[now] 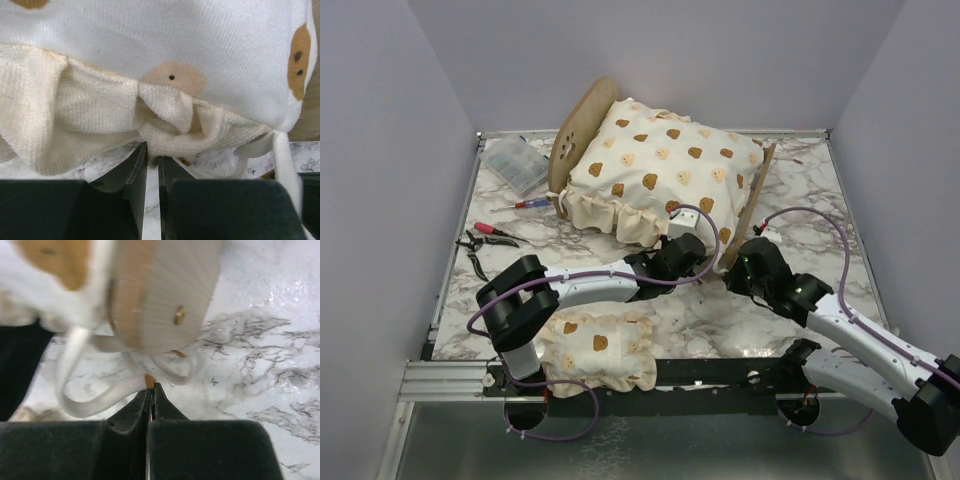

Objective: Set up the pet bed

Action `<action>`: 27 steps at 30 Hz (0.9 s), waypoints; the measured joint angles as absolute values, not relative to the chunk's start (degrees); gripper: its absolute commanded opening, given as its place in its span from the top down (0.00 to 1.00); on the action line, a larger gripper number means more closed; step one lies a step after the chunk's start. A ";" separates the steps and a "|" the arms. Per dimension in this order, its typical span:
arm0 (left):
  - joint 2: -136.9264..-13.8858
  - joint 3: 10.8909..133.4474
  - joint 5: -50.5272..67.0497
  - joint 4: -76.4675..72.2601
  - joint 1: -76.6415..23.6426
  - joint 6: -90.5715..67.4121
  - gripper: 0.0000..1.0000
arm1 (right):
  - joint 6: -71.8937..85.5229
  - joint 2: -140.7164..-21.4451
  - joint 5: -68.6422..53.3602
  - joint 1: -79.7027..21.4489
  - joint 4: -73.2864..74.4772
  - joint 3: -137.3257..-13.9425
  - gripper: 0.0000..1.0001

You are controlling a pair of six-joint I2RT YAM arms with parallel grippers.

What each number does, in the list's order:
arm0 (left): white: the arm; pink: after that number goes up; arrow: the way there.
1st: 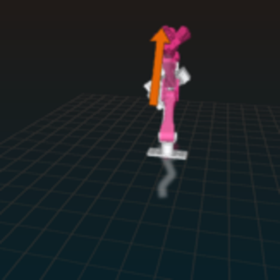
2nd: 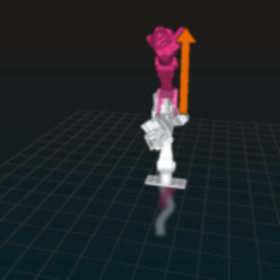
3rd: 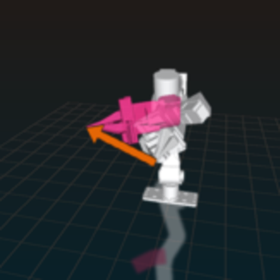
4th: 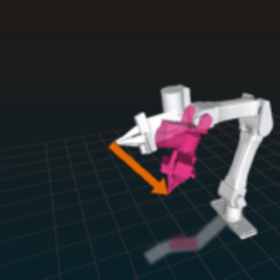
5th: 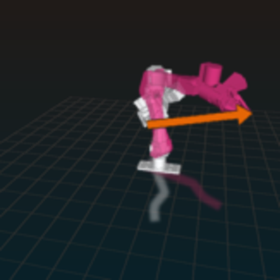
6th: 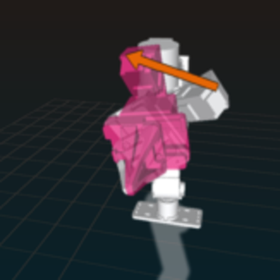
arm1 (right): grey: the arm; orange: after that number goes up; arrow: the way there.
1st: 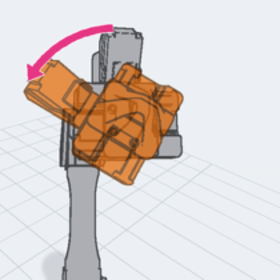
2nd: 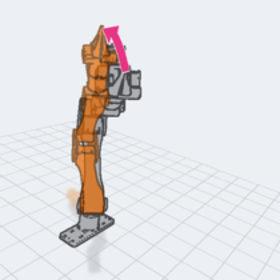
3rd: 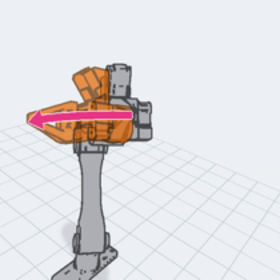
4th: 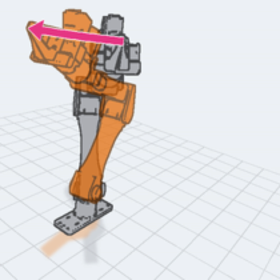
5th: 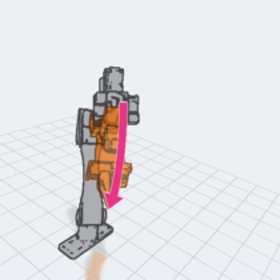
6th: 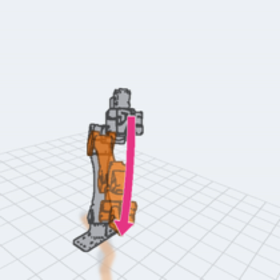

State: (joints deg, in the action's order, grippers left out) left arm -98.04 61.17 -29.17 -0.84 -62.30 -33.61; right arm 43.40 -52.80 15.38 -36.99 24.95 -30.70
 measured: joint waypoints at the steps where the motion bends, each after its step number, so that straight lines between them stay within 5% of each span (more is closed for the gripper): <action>1: -98.04 61.17 -29.17 -0.84 -62.22 -33.58 0.85 | 43.07 -51.72 14.98 -36.99 26.44 -32.14 0.99; 17: -97.47 61.21 -28.93 -1.10 -61.52 -33.41 0.85 | 20.64 -62.57 24.60 -36.99 39.16 -70.41 0.99; 27: -96.18 62.02 -28.71 -1.17 -61.45 -33.41 0.85 | 10.50 -68.23 26.48 -36.64 36.25 -74.74 0.99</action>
State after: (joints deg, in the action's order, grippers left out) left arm -96.18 62.02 -28.71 -1.17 -61.45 -33.41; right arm 10.50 -68.23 26.48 -36.64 36.25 -74.74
